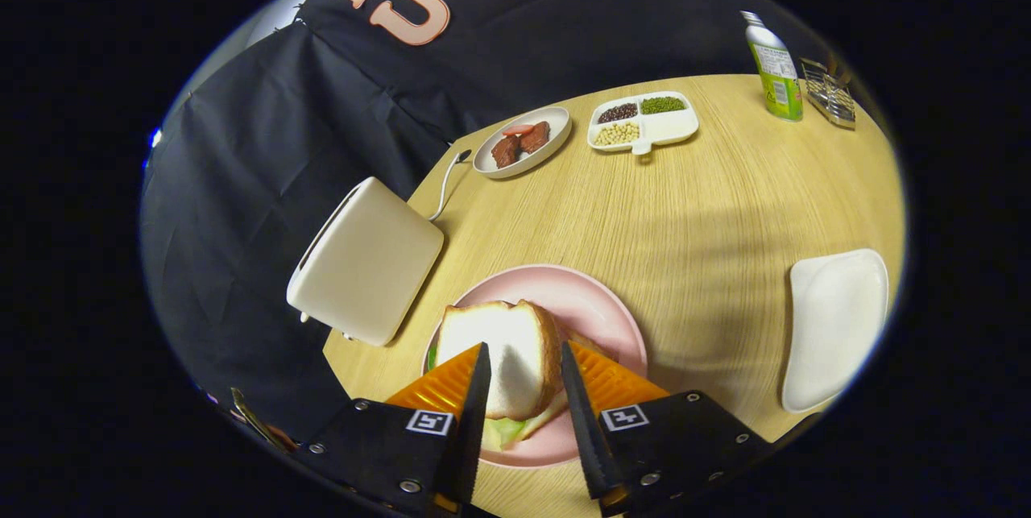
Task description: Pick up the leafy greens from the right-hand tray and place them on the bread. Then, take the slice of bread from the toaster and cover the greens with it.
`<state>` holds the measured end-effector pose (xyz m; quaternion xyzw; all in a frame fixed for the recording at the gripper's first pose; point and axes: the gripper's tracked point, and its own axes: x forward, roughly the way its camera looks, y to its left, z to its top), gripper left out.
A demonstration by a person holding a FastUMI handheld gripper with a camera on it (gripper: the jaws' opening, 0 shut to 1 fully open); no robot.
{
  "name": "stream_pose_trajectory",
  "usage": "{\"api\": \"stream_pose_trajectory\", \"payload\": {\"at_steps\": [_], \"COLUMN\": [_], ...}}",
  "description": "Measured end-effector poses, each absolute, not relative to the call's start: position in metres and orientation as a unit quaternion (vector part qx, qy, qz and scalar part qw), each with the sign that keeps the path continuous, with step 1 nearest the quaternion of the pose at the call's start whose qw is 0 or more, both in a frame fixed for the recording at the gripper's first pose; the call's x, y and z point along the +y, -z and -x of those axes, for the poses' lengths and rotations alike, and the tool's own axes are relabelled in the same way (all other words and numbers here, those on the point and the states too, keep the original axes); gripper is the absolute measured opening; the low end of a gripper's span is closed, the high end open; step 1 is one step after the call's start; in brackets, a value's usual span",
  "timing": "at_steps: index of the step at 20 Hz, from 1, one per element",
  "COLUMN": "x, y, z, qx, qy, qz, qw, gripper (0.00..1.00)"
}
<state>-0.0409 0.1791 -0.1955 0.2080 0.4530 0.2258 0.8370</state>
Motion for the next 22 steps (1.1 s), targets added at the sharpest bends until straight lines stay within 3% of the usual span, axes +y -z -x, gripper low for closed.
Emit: {"api": "stream_pose_trajectory", "payload": {"at_steps": [5,9,14,22], "x": [0.167,0.162,0.157,0.132], "y": [0.167,0.134,0.088,0.010], "z": [0.029,0.017,0.004,-0.007], "qx": [0.391,0.315,0.219,0.077], "qy": [-0.210,-0.199,-0.186,-0.135], "qz": [-0.166,-0.129,-0.092,-0.076], "qw": [0.881,0.919,0.954,0.985], "gripper": [0.74,0.86,0.91,0.92]}}
